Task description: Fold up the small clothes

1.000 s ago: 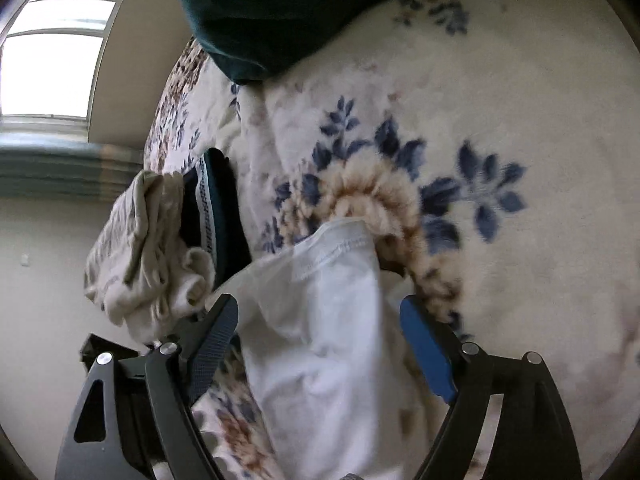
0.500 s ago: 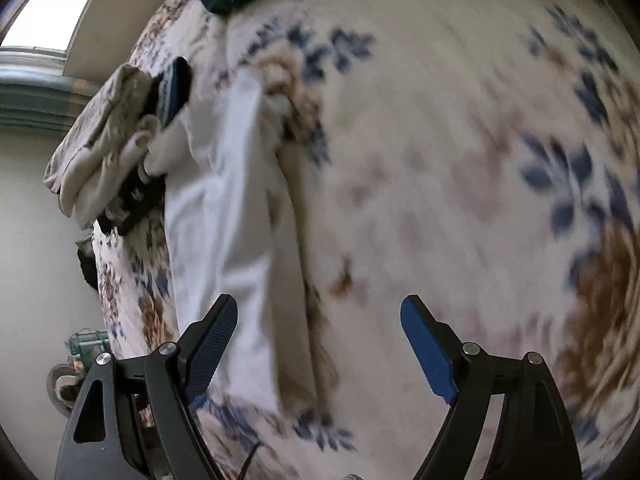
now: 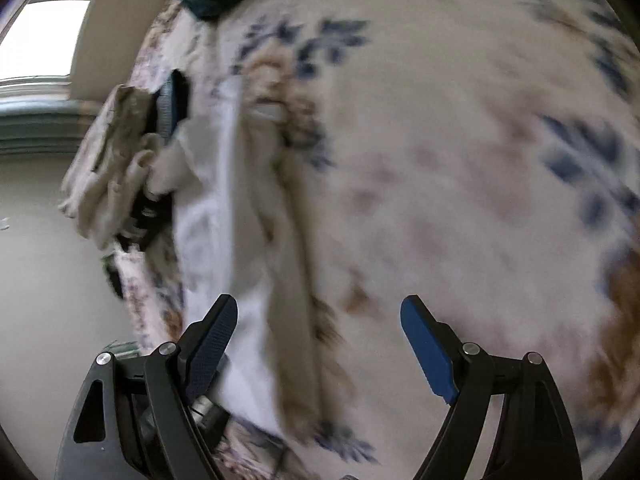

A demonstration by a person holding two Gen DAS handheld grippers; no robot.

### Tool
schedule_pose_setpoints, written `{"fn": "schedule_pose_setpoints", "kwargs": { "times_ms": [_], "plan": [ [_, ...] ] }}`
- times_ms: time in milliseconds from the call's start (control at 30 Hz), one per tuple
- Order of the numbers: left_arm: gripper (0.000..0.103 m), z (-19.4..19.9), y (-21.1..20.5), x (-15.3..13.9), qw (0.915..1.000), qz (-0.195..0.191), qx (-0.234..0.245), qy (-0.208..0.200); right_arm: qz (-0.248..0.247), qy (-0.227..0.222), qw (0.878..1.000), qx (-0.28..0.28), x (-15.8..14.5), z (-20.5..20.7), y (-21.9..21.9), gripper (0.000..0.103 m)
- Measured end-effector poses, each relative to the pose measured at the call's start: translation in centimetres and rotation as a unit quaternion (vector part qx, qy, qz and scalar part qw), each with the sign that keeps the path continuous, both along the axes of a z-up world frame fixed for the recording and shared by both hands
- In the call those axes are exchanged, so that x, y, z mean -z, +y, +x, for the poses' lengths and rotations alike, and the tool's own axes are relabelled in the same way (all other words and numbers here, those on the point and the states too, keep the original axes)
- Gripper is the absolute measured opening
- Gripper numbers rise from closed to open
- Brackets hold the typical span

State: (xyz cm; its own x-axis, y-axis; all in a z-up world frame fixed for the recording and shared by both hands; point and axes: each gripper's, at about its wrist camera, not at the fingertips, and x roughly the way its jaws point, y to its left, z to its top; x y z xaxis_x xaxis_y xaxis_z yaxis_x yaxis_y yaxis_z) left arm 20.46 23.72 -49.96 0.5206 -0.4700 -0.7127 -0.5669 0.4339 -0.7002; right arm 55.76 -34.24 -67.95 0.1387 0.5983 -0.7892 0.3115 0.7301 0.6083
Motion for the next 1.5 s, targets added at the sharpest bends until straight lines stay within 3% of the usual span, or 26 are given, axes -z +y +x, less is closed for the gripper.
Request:
{"fn": "schedule_pose_setpoints", "kwargs": {
  "times_ms": [167,267,300,333,367,433,533,633,700,767,800,833,867,900,1033,1067,1200,1233,1267,1300,1400,1433,1467,1500],
  "plan": [
    [0.016,1.8,-0.6,-0.8,0.9998,0.007,0.019,0.001,0.038,0.0,0.999,-0.018,3.6,8.3,3.1,0.086],
    [0.016,2.2,-0.7,-1.5,0.9991,0.019,0.039,-0.002,0.047,0.027,0.998,-0.009,5.8,10.8,4.1,0.085],
    [0.016,2.3,-0.6,-1.7,0.9987,0.023,0.046,-0.003,0.045,0.017,0.999,-0.009,5.8,11.1,4.4,0.08],
    [0.016,2.4,-0.1,-1.9,0.9976,0.028,0.064,-0.006,0.029,0.005,0.999,-0.014,5.4,11.1,4.8,0.038],
    [0.016,2.6,0.2,-2.2,0.9959,0.037,0.082,-0.012,0.032,0.004,0.999,-0.028,5.3,11.0,5.3,0.009],
    [0.016,3.3,1.1,-3.0,0.9885,0.064,0.135,-0.024,0.032,-0.009,0.999,-0.021,4.5,9.6,5.3,0.009],
    [0.016,5.3,3.6,-4.2,0.9682,0.102,0.225,-0.041,0.036,-0.015,0.999,0.029,3.0,6.2,3.9,0.008],
    [0.021,8.2,6.3,-3.9,0.954,0.124,0.27,-0.038,0.017,-0.013,0.997,0.07,1.0,0.6,2.9,0.008],
    [0.033,9.2,7.7,-3.1,0.9547,0.122,0.271,-0.022,0.009,0.002,0.996,0.089,0.5,-3.8,2.7,0.007],
    [0.059,9.5,8.7,-2.3,0.9608,0.103,0.257,-0.011,0.025,0.029,0.995,0.097,1.0,-7.2,3.2,0.01],
    [0.061,9.0,9.0,-2.3,0.9658,0.09,0.243,-0.019,0.029,0.04,0.994,0.093,1.3,-8.2,3.2,0.015],
    [0.062,8.5,9.2,-2.3,0.9692,0.078,0.232,-0.024,0.026,0.045,0.995,0.089,1.6,-8.6,3.3,0.03],
    [0.065,7.7,9.3,-2.1,0.9744,0.062,0.215,-0.023,0.018,0.05,0.995,0.089,1.7,-9.1,3.0,0.051],
    [0.065,6.9,9.3,-1.7,0.978,0.048,0.202,-0.021,0.006,0.05,0.994,0.094,1.4,-9.3,2.4,0.059],
    [0.065,3.9,8.1,0.4,0.989,-0.019,0.146,-0.013,-0.011,0.02,0.993,0.113,0.2,-8.0,-1.3,0.063],
    [0.065,3.6,7.5,0.8,0.9904,-0.024,0.136,-0.014,-0.001,0.009,0.994,0.111,0.1,-6.9,-1.7,0.069],
    [0.063,4.0,5.9,0.4,0.989,0.011,0.142,-0.04,0.02,-0.022,0.999,0.036,1.2,-0.8,-1.5,0.08],
    [0.05,4.4,5.5,0.1,0.9876,0.024,0.148,-0.047,0.017,-0.015,1.0,0.011,2.0,0.9,-0.8,0.081],
    [0.022,4.8,5.2,-0.3,0.9848,0.038,0.161,-0.054,0.023,-0.013,1.0,-0.014,2.8,2.0,-0.3,0.081],
    [0.015,5.1,5.0,-0.7,0.9822,0.052,0.172,-0.054,0.036,-0.006,0.998,-0.045,3.7,3.2,0.7,0.081],
    [0.013,6.6,5.2,-1.7,0.9727,0.076,0.213,-0.052,0.014,-0.006,0.994,-0.113,4.8,4.9,3.0,0.076],
    [0.013,6.9,5.9,-2.1,0.9688,0.085,0.227,-0.052,0.01,-0.019,0.991,-0.129,4.4,4.9,3.7,0.041],
    [0.013,8.0,6.6,-2.5,0.9629,0.101,0.245,-0.052,0.006,-0.011,0.991,-0.136,4.4,4.7,4.2,0.017],
    [0.013,8.8,7.1,-2.7,0.9589,0.111,0.256,-0.05,0.015,-0.006,0.992,-0.127,4.4,4.4,4.2,0.017]
  ]
}}
